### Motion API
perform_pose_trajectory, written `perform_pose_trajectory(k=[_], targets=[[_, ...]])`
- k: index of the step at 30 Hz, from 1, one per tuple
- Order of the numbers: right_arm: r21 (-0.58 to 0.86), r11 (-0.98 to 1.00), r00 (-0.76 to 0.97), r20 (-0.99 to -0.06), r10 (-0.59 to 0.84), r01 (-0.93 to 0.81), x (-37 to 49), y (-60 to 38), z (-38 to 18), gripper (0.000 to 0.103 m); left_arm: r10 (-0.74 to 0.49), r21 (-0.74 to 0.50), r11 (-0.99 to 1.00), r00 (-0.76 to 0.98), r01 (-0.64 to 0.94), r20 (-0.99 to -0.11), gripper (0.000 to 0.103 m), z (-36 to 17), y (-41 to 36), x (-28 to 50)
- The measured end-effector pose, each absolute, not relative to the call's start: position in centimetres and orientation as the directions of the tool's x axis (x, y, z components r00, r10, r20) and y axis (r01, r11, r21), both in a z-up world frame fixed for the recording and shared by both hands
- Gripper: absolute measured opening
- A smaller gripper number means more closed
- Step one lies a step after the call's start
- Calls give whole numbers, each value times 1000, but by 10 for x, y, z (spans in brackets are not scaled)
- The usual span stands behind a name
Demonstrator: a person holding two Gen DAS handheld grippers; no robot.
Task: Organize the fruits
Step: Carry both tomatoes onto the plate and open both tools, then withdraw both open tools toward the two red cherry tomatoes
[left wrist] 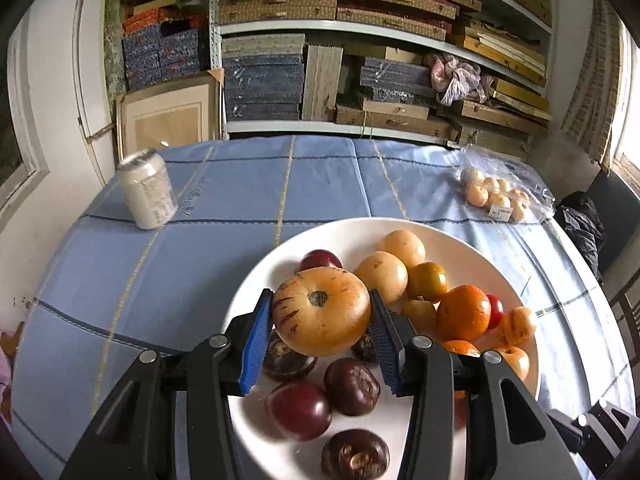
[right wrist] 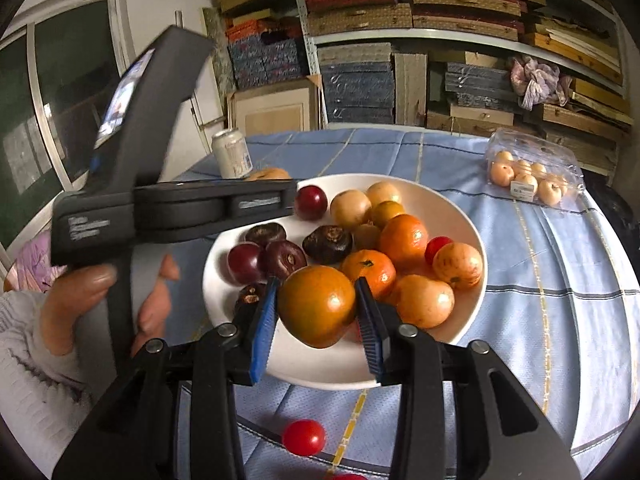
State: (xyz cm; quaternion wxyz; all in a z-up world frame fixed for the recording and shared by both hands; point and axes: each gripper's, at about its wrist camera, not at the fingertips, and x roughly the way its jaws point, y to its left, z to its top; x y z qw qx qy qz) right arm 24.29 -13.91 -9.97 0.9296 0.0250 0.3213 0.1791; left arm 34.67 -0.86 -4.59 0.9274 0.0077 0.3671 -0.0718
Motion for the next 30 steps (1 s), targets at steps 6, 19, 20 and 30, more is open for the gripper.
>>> perform_pose_trajectory(k=[6,19,20,30], targets=[[133,936,715,-613,337,-327,252,-131,-111,37,-137,-34,987,707,157,-693,47,-61,-11,356],[130,940,714,-620,326,-316,259,-130,-117,37,-140,-30,986,706,167,-694,47,-66,-10,360],[131,940,714,-620,326,-315,258,-130,-117,37,-139,-28,986,707,166,-694,47,-66,-11,360],[140,945,745,-587,319,-294,258,-136,-114,68,-115,10,987,740,162,-663,71,-61,-17,352]])
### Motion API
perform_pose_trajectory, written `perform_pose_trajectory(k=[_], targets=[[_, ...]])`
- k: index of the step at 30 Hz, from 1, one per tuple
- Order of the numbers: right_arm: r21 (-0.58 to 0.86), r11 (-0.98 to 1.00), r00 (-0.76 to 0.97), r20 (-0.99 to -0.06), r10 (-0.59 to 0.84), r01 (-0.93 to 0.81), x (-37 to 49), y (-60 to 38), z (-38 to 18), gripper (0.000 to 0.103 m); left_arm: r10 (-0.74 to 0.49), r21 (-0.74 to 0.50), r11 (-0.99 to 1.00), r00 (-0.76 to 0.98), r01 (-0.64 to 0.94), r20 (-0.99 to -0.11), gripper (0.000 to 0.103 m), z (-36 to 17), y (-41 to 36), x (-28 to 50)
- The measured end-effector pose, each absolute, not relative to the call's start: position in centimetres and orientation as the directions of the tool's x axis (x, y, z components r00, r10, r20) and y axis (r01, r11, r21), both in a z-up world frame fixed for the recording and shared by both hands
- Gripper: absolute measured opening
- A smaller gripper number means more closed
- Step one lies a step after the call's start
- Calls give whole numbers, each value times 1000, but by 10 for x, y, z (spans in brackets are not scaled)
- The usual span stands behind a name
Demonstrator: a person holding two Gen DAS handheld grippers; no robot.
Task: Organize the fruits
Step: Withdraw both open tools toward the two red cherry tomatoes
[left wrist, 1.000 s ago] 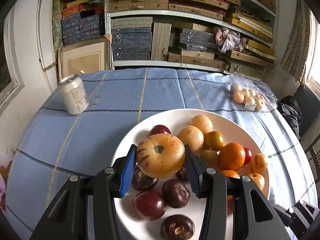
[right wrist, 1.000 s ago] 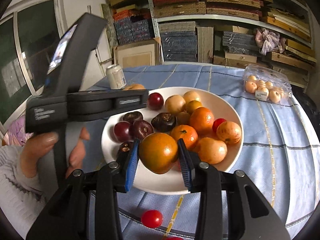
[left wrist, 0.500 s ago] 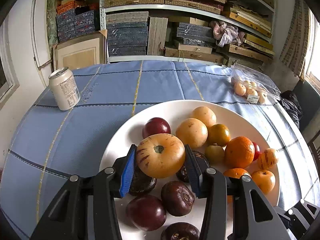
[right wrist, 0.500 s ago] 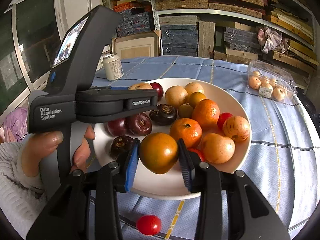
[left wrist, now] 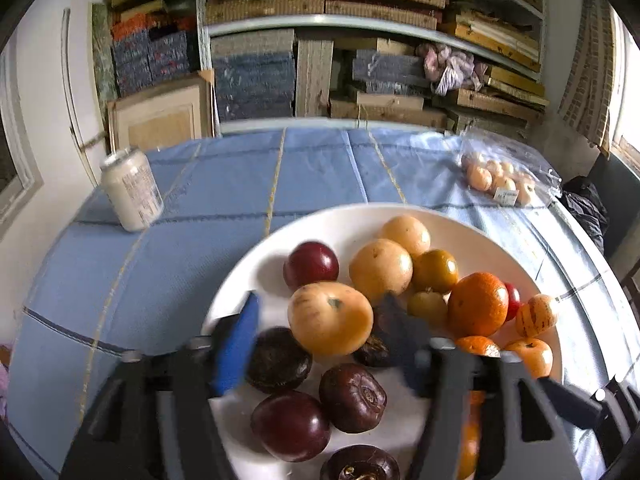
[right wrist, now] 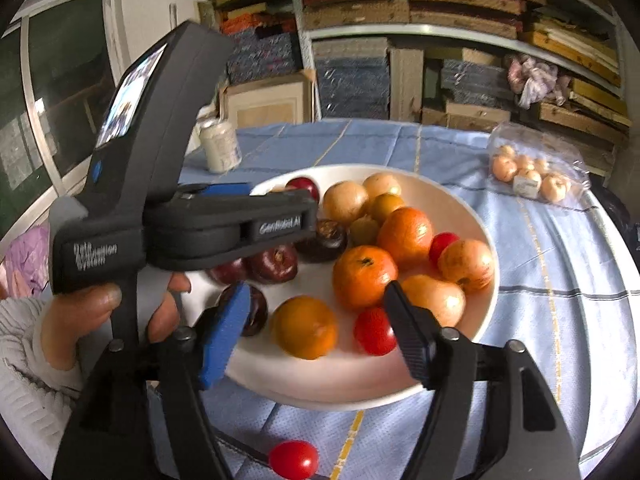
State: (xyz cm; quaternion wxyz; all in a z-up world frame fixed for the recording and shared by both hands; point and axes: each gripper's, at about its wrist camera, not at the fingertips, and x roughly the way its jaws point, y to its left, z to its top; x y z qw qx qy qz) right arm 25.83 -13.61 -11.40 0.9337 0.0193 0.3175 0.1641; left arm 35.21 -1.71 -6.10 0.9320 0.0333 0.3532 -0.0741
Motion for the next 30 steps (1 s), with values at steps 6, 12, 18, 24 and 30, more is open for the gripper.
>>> perform_pose_trajectory(k=[6,12,18,24,30], targets=[[169,947,777,-542,321,-274,245,-154,-98,68,-104,2,991,763,137,-637,72,-42,-11,337],[248,940,818,-473,328,-234,218,-186,-79,71,-70,33,993,791,113,-608,72,-27,-5,286],[332,923,820,-462,337,-193,178,-221,-92,72,-56,37,994,772,102,-633,72,-40,-3,230],[343,927,811,-493,316,-152,137,-247,-116,75,-63,51,990,752,128,-656,72,-58,-15,196],[342,926,791,-518,327,-159,125,-249,-128,76,-74,61,986,743,152,-665,72,-68,-28,181]])
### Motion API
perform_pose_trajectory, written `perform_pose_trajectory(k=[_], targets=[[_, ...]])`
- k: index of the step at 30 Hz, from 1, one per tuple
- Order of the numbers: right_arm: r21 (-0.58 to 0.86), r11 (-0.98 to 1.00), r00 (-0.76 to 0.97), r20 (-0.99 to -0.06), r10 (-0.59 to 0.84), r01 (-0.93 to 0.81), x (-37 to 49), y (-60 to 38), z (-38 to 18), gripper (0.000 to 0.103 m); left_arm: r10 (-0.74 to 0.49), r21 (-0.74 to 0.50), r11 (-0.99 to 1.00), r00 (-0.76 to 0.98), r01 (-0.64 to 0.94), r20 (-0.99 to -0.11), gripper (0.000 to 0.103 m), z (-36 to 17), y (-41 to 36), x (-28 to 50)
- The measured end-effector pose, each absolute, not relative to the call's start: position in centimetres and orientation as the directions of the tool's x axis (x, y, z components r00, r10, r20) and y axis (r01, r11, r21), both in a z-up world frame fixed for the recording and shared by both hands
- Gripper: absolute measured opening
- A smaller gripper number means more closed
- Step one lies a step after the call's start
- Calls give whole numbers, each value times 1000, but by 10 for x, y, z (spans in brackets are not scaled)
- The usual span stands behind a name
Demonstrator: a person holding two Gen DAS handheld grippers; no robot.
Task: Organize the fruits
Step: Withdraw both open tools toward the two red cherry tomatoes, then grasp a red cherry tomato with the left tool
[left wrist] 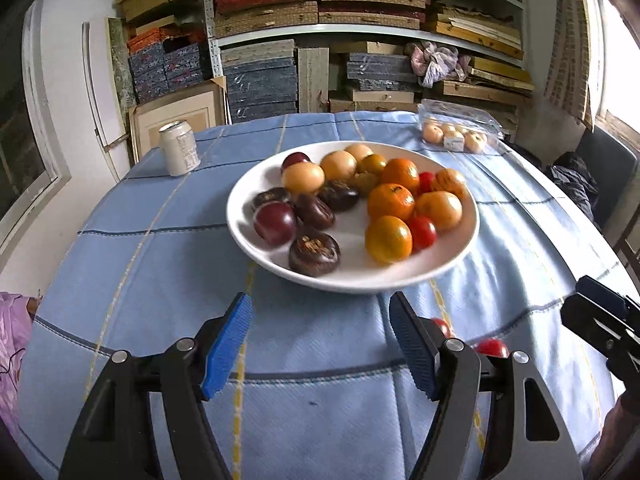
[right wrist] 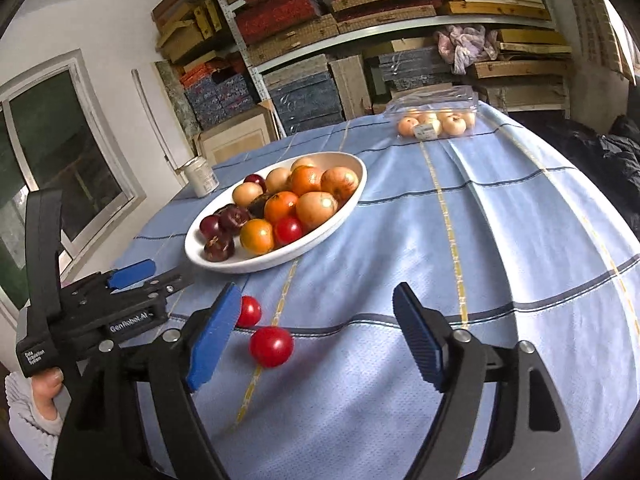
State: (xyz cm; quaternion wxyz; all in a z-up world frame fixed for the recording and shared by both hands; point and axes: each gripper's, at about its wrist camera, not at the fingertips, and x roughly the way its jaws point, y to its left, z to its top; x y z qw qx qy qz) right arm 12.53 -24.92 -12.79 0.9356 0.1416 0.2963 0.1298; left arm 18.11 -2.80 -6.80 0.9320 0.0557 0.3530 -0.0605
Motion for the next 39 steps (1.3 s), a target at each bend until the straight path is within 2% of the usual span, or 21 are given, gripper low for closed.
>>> perform_pose_trajectory(k=[14,21,25,28,33,39], targets=[[308,933,773,-540,333,-187,125,-237,-131,79,-81,65,982,716,175,-693,72,-82,-38,186],[239,937,702,-621,348,-254,132,-212,-143,79,-127,36,976,688,217,-714,72,-89,-40,188],[217,936,688,-635,352,-278,132,-203,-146,79,-151,24,970,673,243,-724,71,-93,-43,190],[218,936,671,-654,350,-275,135,-201,-149,74,-151,39,966,678,257,-719,70,-95,-49,193],[230,935,662,-661,353,-269,136,-205,-150,73,-216,-10,954,660,301,-720,70,-93,-52,197],[228,939,638,-690,343,-258,137,-210,-153,73,-238,15,936,666,350,-707,69,-93,-65,191]])
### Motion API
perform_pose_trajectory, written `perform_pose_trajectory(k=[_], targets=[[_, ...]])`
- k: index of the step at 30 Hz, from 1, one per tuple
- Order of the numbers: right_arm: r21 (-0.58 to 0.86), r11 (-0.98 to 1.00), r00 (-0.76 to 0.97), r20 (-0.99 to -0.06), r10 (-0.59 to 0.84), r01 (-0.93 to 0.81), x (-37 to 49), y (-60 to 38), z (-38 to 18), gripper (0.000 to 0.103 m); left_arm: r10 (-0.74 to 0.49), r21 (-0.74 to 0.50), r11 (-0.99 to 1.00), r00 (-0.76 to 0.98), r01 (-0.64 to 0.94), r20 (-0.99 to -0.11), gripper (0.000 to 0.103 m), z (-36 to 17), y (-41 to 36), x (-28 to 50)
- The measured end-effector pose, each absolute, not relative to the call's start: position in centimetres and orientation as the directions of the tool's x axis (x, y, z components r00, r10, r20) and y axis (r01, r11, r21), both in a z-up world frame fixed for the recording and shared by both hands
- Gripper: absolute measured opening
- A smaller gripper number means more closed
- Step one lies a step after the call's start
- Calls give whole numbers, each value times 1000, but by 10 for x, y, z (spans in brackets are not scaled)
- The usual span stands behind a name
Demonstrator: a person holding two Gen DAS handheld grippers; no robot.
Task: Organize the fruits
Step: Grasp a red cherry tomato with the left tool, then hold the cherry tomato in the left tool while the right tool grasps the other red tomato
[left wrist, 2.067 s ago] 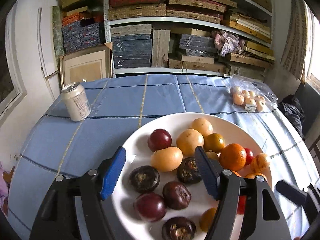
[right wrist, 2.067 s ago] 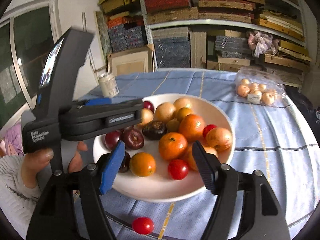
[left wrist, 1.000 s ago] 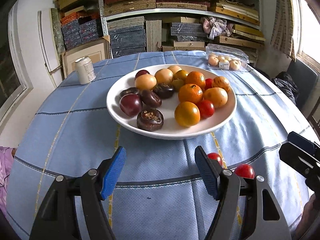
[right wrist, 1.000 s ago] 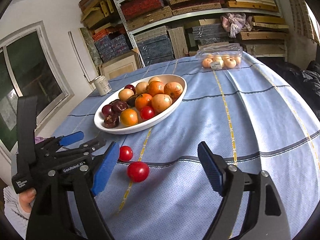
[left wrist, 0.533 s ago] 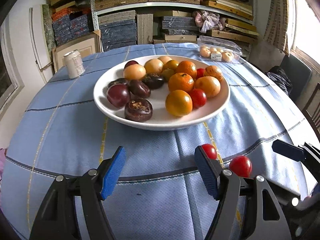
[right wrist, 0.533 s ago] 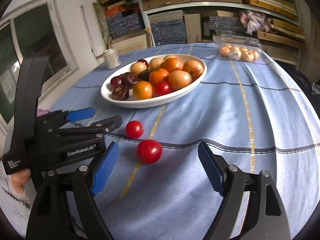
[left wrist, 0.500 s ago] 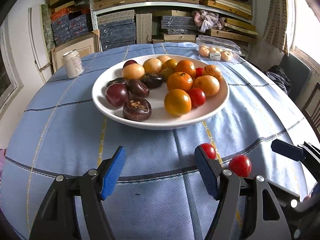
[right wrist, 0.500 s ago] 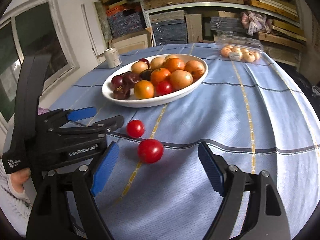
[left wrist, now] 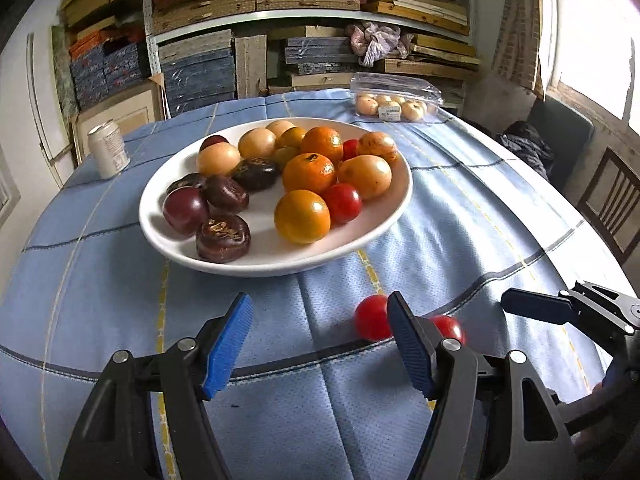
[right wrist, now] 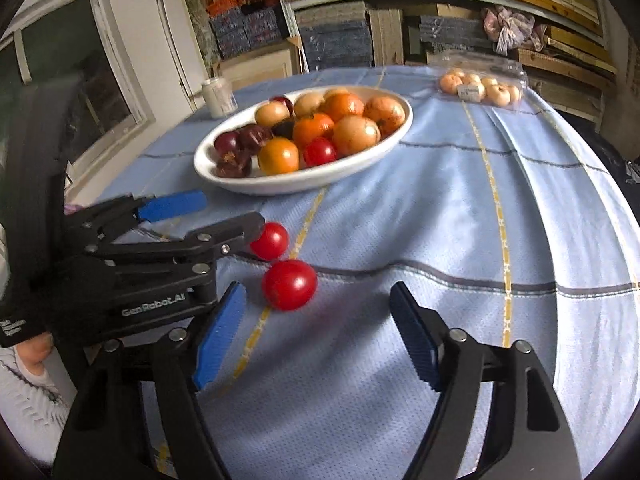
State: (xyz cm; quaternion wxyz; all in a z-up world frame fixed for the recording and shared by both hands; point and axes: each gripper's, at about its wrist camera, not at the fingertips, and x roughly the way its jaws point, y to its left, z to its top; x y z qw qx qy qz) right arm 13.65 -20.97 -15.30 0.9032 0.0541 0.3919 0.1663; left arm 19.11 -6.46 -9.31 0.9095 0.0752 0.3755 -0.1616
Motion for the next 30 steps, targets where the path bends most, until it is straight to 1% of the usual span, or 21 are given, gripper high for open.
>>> perform_pose_trajectory(k=[4,5,6,7,8,10,14,16,22,23,25,30], targets=[[222,944,635,-699,328,-244,135,-214,-154,73,-266,-7,926,641,377,-720,66,-97,-70,196],[224,944,632,-701,329,-243,135,-215,-154,73,-280,-15,920,630,391,-724,61,-98,-73,198],[226,943,629,-704,331,-244,134,-217,-154,72,-294,-25,915,621,404,-727,59,-99,-74,198],[226,943,629,-703,332,-245,133,-219,-154,72,-305,-33,910,614,413,-728,53,-100,-76,197],[229,942,632,-699,335,-246,132,-220,-154,72,-321,-42,902,603,429,-730,49,-101,-77,197],[232,940,631,-697,340,-250,131,-222,-153,72,-337,-53,894,591,444,-733,46,-102,-79,196],[236,939,626,-701,342,-248,130,-223,-154,72,-388,-109,874,547,473,-742,35,-106,-80,197],[235,940,625,-702,341,-248,130,-223,-154,72,-410,-138,866,527,480,-745,32,-108,-80,199],[234,939,620,-706,342,-251,131,-222,-155,72,-423,-158,862,512,482,-748,32,-111,-81,200],[233,939,619,-707,342,-253,131,-221,-156,72,-429,-163,859,508,485,-747,29,-112,-81,201],[232,938,618,-707,344,-257,131,-220,-156,72,-441,-176,854,500,490,-745,26,-112,-80,202],[226,934,616,-705,352,-276,130,-215,-156,72,-454,-194,851,497,488,-739,25,-112,-78,202]])
